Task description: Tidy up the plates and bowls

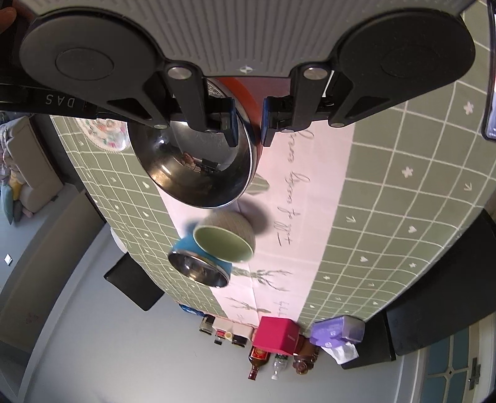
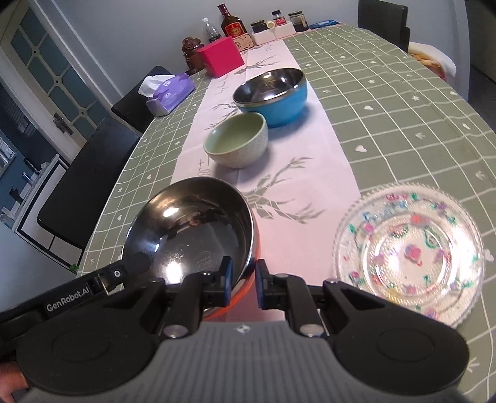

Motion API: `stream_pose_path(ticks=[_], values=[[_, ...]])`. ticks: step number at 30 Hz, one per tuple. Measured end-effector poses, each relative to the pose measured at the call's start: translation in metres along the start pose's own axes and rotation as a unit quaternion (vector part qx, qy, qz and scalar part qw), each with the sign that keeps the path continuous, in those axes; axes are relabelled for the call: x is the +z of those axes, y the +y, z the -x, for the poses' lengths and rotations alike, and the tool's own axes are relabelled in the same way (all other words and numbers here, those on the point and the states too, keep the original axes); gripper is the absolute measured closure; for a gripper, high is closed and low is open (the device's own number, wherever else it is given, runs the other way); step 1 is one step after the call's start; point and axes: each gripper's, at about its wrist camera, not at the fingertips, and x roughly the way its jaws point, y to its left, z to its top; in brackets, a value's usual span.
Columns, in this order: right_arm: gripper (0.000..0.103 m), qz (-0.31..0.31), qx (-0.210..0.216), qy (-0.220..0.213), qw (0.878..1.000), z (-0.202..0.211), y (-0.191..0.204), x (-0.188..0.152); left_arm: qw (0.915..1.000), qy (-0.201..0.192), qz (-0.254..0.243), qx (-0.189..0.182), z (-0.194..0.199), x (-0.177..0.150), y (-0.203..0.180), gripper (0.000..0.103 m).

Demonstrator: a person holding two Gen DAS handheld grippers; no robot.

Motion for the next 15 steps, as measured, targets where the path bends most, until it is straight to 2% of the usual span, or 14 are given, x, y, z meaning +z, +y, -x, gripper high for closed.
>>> stream_pose_path(ticks=[15], values=[[0.090, -0.024, -0.001, -0.009, 1.000, -0.003, -0.015, -0.010, 0.9991, 0.034, -0.023, -0.007, -0.012, -0.009, -0.003, 0.085]])
